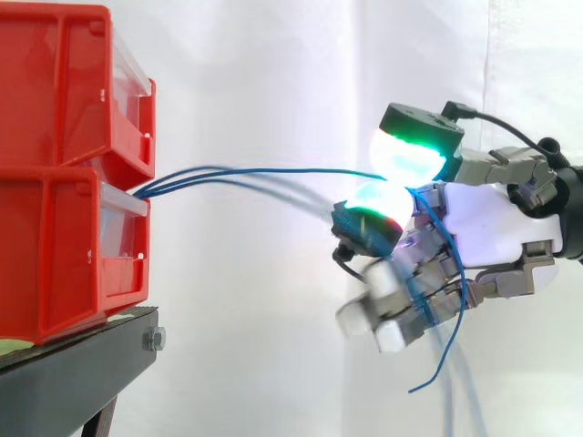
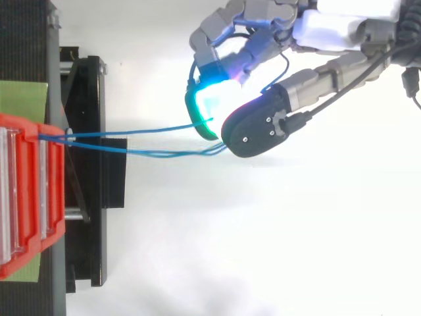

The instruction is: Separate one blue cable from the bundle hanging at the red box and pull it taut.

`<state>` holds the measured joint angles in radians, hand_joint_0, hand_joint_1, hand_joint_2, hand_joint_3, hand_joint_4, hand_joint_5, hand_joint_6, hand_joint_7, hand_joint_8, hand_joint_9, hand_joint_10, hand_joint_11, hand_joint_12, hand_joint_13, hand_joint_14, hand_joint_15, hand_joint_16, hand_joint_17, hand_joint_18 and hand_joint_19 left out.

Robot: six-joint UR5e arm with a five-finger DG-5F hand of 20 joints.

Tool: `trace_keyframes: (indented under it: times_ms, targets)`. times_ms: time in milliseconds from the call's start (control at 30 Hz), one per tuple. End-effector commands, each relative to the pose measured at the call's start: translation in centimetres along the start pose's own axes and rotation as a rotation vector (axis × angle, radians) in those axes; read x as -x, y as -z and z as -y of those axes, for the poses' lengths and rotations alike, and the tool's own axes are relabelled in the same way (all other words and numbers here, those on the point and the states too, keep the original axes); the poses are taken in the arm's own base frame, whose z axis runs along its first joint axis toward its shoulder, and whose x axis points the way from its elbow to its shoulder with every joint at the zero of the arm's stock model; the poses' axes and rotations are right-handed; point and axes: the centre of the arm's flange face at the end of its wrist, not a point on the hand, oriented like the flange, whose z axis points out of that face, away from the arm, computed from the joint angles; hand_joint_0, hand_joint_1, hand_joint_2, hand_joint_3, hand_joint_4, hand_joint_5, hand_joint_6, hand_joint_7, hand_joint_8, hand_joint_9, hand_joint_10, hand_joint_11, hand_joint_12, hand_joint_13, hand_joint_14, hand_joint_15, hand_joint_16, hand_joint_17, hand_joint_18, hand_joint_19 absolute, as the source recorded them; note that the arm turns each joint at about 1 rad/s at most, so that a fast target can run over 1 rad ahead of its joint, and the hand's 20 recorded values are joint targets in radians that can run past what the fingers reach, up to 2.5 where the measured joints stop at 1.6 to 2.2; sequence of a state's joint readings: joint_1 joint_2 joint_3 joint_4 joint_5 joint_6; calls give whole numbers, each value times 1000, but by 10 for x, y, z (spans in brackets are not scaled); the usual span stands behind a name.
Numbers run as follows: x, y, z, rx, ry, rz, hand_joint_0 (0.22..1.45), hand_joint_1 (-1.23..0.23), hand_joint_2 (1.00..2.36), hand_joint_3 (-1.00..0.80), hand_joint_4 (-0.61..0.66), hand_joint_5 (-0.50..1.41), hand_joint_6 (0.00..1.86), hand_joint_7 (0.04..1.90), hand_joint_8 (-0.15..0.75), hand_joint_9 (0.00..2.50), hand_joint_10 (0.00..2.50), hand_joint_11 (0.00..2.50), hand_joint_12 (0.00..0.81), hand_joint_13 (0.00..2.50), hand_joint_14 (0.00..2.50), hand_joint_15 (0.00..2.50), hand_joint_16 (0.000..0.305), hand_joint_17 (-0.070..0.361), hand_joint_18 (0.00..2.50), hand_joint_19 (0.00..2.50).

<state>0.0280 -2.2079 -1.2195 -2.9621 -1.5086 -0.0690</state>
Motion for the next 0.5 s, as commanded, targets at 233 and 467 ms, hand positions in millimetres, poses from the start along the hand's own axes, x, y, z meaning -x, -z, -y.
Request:
trace_keyframes:
  times_ms: [233,467]
  targets:
    - [2,0,0,-4,-18,19,559,-745,1024,-89,-80,-142,910,1229,173,396,0,12,258,428,4,135,36,80,429,299]
    - [2,0,2,-8,-18,19,557,-740,1025,-75,-78,-140,910,1244,177,455,0,44,269,465,6,160,36,82,442,313]
